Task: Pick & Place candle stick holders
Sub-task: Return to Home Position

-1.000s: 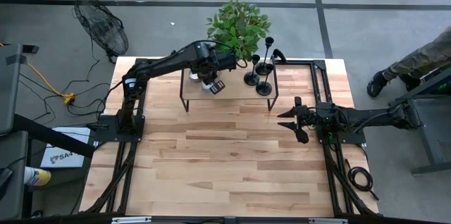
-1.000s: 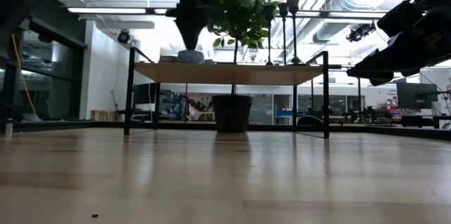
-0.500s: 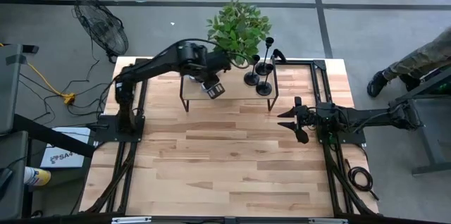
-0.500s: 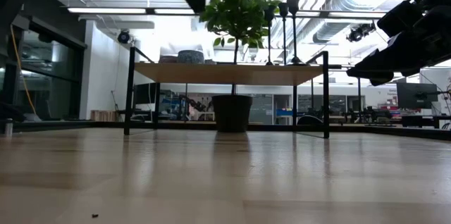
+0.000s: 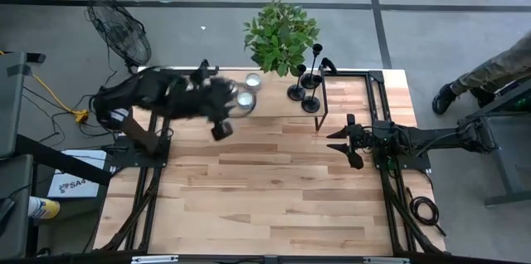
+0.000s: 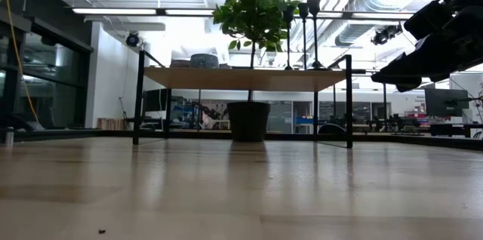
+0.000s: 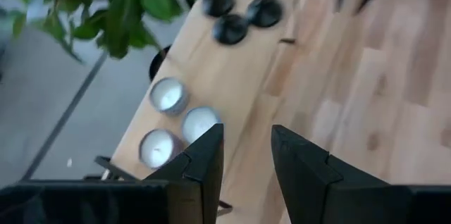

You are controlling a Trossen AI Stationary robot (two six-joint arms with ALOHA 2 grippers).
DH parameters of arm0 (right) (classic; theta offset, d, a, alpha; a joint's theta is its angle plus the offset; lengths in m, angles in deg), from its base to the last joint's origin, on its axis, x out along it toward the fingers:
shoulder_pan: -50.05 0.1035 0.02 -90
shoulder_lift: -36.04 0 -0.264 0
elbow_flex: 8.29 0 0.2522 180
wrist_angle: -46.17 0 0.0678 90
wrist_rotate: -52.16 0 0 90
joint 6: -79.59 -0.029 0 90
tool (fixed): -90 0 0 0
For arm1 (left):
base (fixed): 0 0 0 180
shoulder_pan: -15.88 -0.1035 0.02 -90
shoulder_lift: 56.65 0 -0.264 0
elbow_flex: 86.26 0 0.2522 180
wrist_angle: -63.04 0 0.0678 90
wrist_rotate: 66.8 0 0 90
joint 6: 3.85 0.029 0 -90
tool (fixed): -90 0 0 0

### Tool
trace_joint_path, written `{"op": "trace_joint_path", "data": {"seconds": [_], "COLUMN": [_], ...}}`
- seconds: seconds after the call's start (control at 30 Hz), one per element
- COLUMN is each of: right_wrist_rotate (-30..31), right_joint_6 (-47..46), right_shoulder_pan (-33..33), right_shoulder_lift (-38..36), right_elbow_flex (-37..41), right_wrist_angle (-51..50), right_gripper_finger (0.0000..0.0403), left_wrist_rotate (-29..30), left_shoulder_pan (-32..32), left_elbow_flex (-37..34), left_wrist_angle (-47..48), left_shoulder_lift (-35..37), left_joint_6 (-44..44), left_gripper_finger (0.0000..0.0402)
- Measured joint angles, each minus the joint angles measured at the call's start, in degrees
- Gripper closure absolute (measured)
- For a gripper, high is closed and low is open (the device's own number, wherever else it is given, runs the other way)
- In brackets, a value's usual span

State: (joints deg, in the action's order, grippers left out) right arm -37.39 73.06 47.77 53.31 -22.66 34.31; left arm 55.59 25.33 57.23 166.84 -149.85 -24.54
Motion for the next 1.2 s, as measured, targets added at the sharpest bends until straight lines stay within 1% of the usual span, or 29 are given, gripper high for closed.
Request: {"op": "trace_joint_path", "data": {"seconds": [0.17,0.27,0.33,0.4,0.53,0.63,0.73,0.83,0.93,1.03,1.07,1.13,1.2], "right_wrist_rotate": [0.0,0.0,0.0,0.0,0.0,0.0,0.0,0.0,0.0,0.0,0.0,0.0,0.0], "right_joint_6": [0.01,0.04,0.05,0.05,0.08,0.06,0.01,0.08,0.07,0.01,0.05,0.06,0.02], "right_shoulder_pan": [-0.01,0.02,0.01,0.0,-0.01,-0.01,0.0,0.0,0.0,-0.01,0.02,0.0,0.0], "right_shoulder_lift": [0.02,0.02,0.01,0.01,0.0,0.02,0.02,0.02,0.02,0.02,0.02,0.01,0.02], "right_elbow_flex": [0.0,0.01,0.01,0.02,0.02,0.0,0.0,0.0,0.01,0.0,0.02,0.02,0.01], "right_wrist_angle": [-0.01,0.01,0.01,0.01,0.01,0.01,0.01,0.01,0.01,0.01,0.01,0.02,0.02], "right_gripper_finger": [0.0261,0.0261,0.0261,0.0261,0.0261,0.0261,0.0261,0.0261,0.0261,0.0261,0.0261,0.0261,0.0261], "left_wrist_rotate": [7.67,14.54,18.88,21.86,23.62,23.85,22.69,18.98,12.48,6.71,5.62,5.24,5.93], "left_shoulder_pan": [9.99,15.31,18.32,20.45,23.39,24.68,25.22,25.09,25.07,25.07,25.07,25.07,25.07], "left_elbow_flex": [-0.26,-3.42,-7.76,-13.42,-28.24,-41.0,-53.49,-64.75,-75.21,-84.26,-86.78,-91.05,-94.56], "left_wrist_angle": [-0.07,-0.15,-0.08,-0.1,-0.73,-5.43,-15.86,-29.79,-44.92,-57.23,-60.48,-64.71,-66.39], "left_shoulder_lift": [0.97,2.11,3.81,6.18,13.25,20.46,28.77,37.14,45.38,52.73,54.99,59.47,63.78], "left_joint_6": [-2.0,-3.9,-7.01,-10.63,-19.01,-23.92,-23.5,-17.08,-6.86,1.99,4.03,6.39,7.17], "left_gripper_finger": [0.0285,0.0285,0.0285,0.0285,0.0285,0.0285,0.0285,0.0285,0.0285,0.0285,0.0285,0.0285,0.0285]}}
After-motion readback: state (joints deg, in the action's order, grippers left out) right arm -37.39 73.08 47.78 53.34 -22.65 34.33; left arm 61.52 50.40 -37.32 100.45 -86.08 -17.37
